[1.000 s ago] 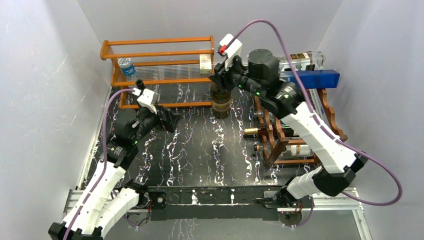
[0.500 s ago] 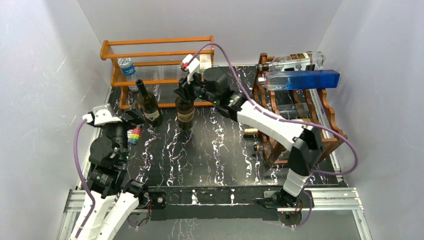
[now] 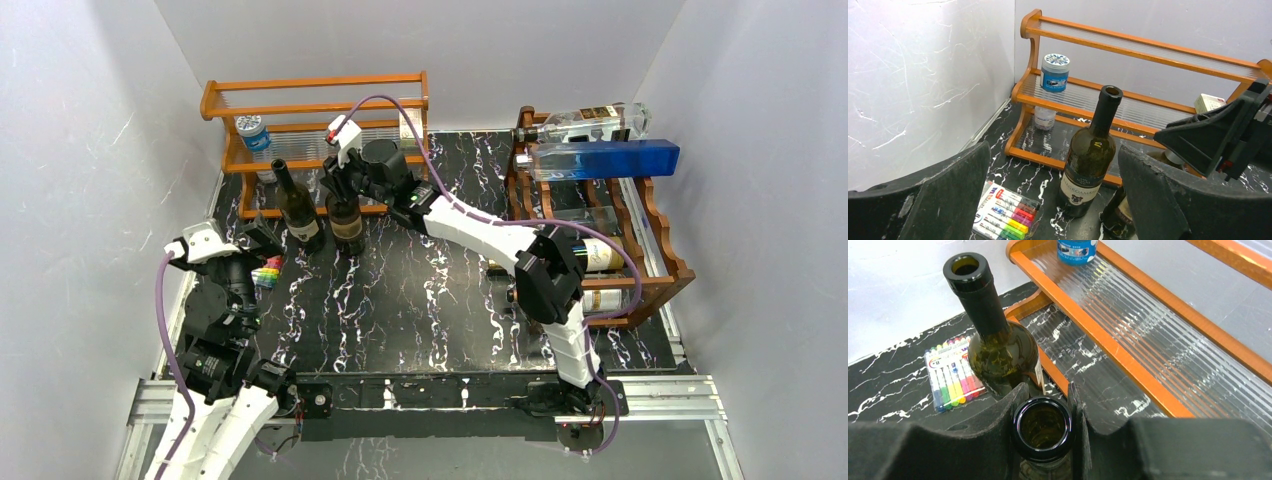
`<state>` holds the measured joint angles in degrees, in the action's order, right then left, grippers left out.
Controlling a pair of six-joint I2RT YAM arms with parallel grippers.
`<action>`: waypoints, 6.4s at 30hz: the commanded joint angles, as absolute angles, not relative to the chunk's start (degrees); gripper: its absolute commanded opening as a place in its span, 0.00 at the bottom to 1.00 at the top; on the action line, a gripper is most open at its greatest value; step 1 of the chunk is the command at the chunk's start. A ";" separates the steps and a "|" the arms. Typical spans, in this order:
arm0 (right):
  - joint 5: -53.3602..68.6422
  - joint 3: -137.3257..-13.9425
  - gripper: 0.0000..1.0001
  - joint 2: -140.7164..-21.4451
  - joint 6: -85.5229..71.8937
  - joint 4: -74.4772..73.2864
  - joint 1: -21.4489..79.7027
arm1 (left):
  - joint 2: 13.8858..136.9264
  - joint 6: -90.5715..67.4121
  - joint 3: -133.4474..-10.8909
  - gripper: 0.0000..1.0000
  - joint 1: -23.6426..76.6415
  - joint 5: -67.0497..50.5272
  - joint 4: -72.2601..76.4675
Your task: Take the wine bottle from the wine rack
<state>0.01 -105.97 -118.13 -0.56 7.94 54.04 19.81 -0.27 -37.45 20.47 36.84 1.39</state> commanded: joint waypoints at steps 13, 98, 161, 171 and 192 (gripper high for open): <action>-11.33 -121.91 0.00 -125.96 3.43 10.67 57.96 | 19.25 -1.58 -39.30 0.98 20.48 36.56 1.13; -43.10 -90.60 0.98 -68.01 -13.38 -31.48 24.69 | 26.11 -5.81 -39.86 0.98 23.03 30.06 -1.32; -25.41 -79.78 0.88 -75.21 -79.26 -35.98 -4.48 | 27.75 -5.82 -40.20 0.98 24.35 29.62 -1.85; -24.00 -74.73 0.87 -73.79 -82.88 -29.61 -4.55 | 28.35 -5.74 -40.22 0.98 24.34 29.70 -1.89; -21.33 -64.57 0.13 -56.52 -80.14 -15.81 -4.57 | 29.75 -5.62 -40.39 0.98 24.33 29.94 -2.12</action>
